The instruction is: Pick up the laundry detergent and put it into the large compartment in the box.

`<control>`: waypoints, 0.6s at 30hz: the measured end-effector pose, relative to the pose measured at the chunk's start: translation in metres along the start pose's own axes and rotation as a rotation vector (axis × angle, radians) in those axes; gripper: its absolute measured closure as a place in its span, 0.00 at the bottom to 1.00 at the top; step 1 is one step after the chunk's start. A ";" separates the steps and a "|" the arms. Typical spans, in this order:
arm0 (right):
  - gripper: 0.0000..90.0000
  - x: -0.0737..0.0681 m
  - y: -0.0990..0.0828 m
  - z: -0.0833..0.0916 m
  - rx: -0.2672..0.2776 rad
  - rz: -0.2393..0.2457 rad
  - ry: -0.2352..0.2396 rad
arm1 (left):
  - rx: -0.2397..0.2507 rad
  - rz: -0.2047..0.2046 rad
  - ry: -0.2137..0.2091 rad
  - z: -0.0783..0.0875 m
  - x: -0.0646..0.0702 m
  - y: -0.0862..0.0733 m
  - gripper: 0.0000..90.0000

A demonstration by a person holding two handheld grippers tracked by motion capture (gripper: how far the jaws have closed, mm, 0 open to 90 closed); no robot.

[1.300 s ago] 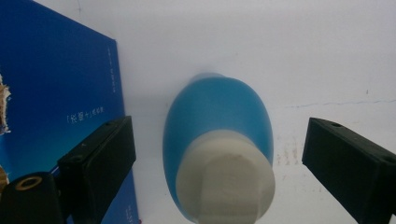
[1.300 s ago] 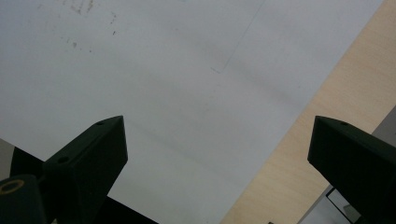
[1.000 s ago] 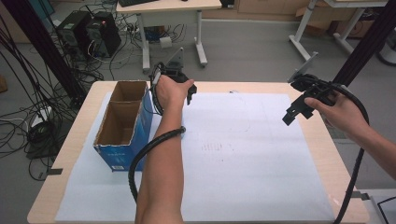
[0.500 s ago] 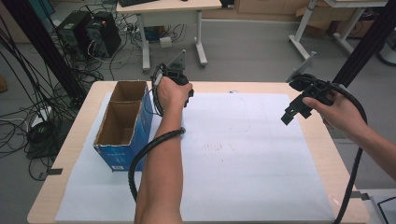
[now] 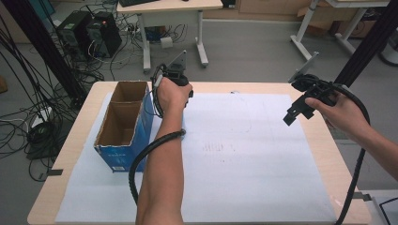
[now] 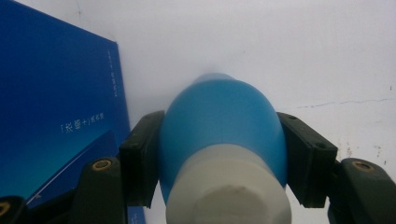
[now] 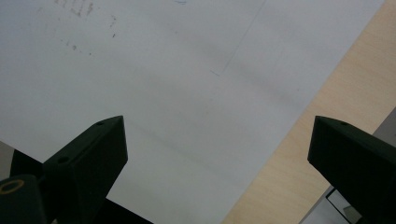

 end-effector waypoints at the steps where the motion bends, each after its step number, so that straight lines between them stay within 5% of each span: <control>1: 0.05 0.000 0.000 0.000 0.001 -0.003 -0.001 | 0.000 -0.004 0.001 0.000 0.000 0.000 0.42; 18: 0.05 -0.004 -0.005 -0.002 -0.024 0.002 -0.032 | 0.027 0.005 -0.004 0.006 -0.005 -0.011 0.43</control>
Point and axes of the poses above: each handheld gripper's, and its own axes: z roughly backward along the jaws, y roughly out of its top, x roughly to its right, the point moved 10 cm from there along -z, roughly forward along the jaws, and after that the axes turned 13 degrees about -z, right-handed, at the moved point
